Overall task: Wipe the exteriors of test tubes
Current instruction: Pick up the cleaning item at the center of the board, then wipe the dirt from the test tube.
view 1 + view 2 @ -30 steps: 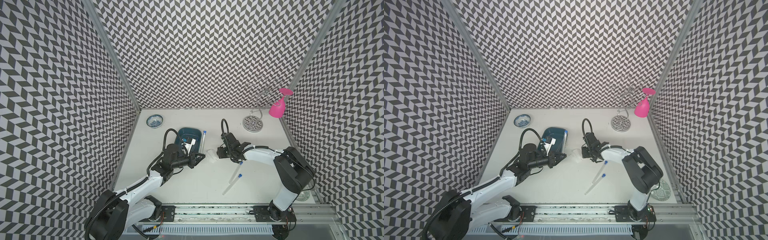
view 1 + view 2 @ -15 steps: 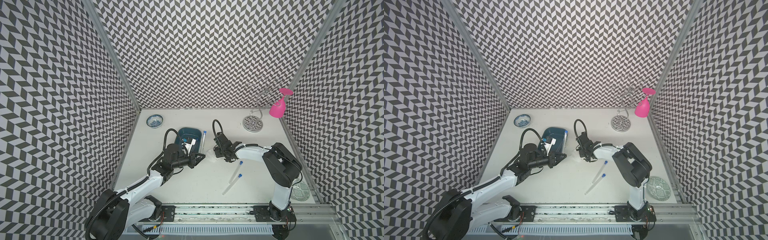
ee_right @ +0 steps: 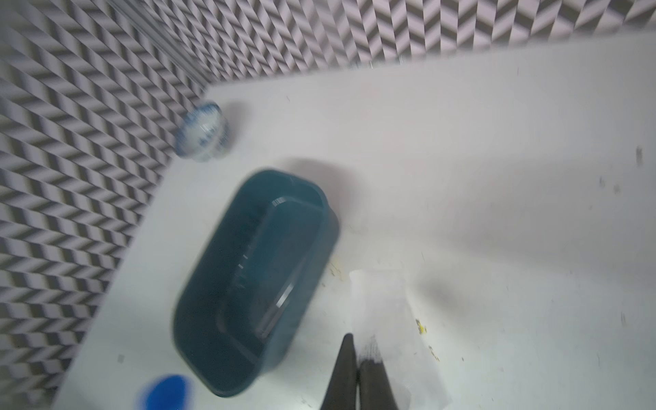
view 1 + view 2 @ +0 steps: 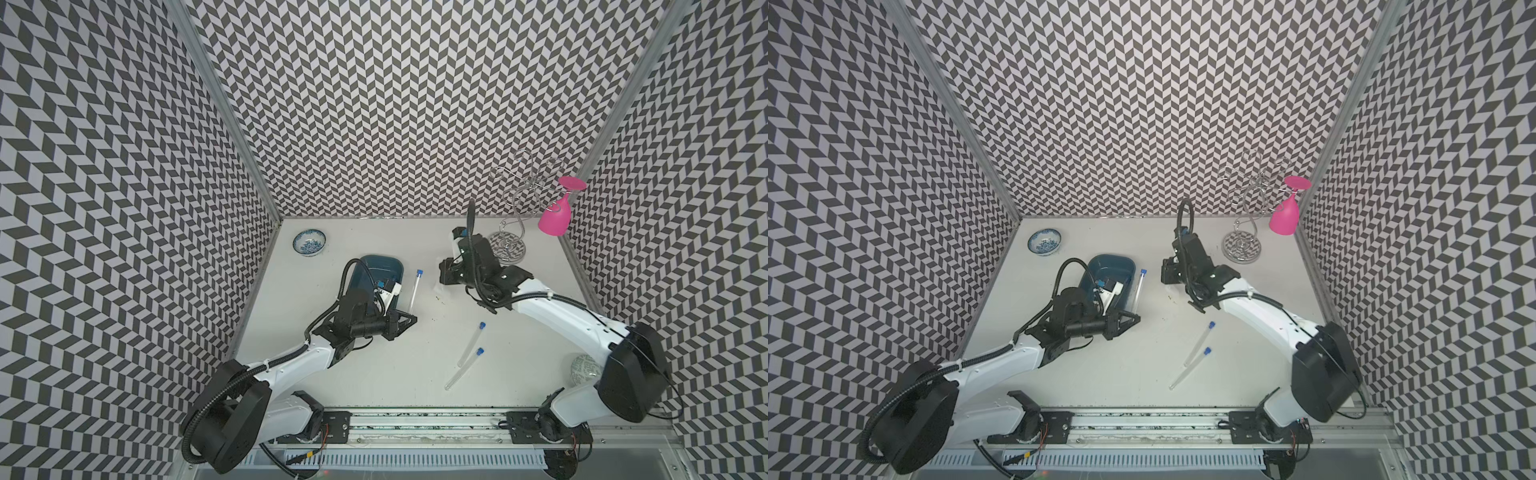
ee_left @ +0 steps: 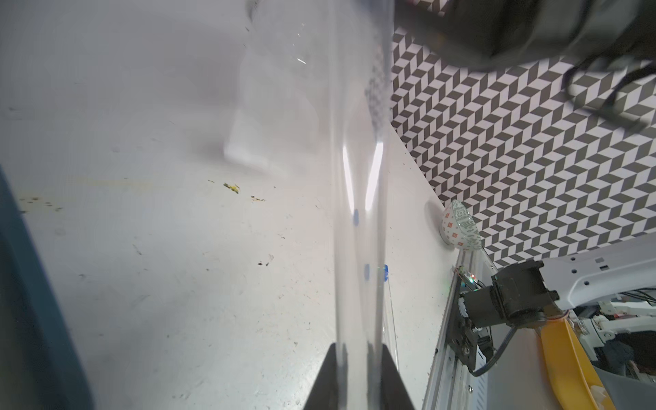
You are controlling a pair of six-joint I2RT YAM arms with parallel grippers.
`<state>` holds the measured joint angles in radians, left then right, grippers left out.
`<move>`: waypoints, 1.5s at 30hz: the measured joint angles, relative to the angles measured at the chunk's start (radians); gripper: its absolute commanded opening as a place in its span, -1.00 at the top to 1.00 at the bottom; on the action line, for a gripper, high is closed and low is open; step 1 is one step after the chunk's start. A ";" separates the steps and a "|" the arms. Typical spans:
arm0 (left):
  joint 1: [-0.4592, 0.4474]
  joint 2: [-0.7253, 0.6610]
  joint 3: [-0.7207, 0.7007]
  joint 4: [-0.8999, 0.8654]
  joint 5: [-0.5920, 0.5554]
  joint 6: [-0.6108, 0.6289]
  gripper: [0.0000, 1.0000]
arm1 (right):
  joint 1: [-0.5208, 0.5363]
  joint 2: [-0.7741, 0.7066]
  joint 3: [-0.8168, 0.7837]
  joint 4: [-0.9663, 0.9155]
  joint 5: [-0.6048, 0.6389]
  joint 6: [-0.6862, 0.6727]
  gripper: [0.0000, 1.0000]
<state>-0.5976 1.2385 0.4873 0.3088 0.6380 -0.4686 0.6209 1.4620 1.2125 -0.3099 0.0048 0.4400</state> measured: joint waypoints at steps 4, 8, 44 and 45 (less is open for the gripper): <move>-0.061 0.039 0.031 0.013 0.000 0.000 0.66 | -0.001 -0.041 0.060 0.046 -0.058 0.035 1.00; -0.119 0.079 0.056 0.035 0.000 -0.005 0.65 | 0.000 -0.031 0.082 0.077 -0.122 0.079 1.00; -0.120 0.151 0.099 0.216 -0.016 -0.140 0.61 | 0.066 -0.383 -0.436 0.184 -0.064 0.369 0.91; -0.120 0.141 0.099 0.206 -0.016 -0.134 0.61 | 0.066 -0.376 -0.436 0.184 -0.067 0.367 0.88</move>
<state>-0.7174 1.3796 0.5861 0.5144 0.6224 -0.6029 0.6872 1.0859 0.7765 -0.1257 -0.0624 0.8070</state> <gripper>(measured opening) 0.191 0.053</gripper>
